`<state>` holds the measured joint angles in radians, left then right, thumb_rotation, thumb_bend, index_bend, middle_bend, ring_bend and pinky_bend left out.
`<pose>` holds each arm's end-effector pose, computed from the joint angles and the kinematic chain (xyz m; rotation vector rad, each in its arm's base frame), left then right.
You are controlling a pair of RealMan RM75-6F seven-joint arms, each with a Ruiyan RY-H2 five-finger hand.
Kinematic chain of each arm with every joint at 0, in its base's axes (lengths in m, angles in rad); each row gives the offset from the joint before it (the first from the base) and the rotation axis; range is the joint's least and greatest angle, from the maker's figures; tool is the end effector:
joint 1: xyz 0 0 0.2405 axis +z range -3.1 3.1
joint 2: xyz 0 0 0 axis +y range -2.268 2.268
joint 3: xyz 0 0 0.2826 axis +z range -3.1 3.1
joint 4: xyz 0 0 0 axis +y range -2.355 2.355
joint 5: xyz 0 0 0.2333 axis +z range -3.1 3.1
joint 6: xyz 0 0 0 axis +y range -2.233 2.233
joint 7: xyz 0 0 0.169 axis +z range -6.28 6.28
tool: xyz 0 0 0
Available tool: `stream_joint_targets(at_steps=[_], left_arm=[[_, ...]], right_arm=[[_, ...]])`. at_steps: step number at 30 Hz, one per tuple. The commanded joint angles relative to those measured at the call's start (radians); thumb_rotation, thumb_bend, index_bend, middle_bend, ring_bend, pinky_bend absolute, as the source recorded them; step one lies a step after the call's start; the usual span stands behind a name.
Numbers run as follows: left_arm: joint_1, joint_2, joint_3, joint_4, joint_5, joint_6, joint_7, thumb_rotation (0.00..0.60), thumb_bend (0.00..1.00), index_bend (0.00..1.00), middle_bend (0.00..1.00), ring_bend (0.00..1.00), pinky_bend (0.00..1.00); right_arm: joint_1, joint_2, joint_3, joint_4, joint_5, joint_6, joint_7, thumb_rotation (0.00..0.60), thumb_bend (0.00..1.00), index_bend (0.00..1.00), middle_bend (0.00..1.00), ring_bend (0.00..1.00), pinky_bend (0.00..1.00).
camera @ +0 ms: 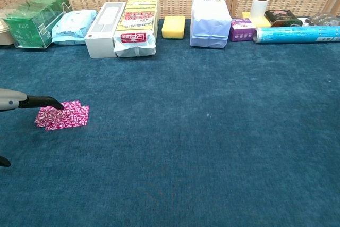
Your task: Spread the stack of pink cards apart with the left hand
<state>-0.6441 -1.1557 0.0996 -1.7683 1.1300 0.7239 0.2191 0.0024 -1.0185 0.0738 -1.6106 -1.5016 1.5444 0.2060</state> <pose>-0.2700 0.2837 0.0058 -2.0719 -1.2537 -0.4337 -0.3600 -0.1865 0.1984 1.2570 -0.9568 0.9858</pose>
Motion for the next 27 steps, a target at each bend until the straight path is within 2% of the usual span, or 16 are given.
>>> stream_joint_targets(at_steps=[1, 27], left_arm=[[-0.004, -0.019, -0.004, 0.017, 0.009, -0.016, -0.017, 0.6, 0.0, 0.0, 0.0, 0.0, 0.03], [-0.031, -0.031, 0.004, 0.054, -0.088, -0.042, 0.015, 0.6, 0.0, 0.0, 0.0, 0.0, 0.03]], right_arm=[[0.0, 0.001, 0.0, 0.001, 0.003, -0.004, 0.002, 0.6, 0.0, 0.08, 0.0, 0.0, 0.0], [0.0, 0.001, -0.001, 0.005, 0.0, -0.002, 0.004, 0.6, 0.0, 0.08, 0.0, 0.0, 0.0]])
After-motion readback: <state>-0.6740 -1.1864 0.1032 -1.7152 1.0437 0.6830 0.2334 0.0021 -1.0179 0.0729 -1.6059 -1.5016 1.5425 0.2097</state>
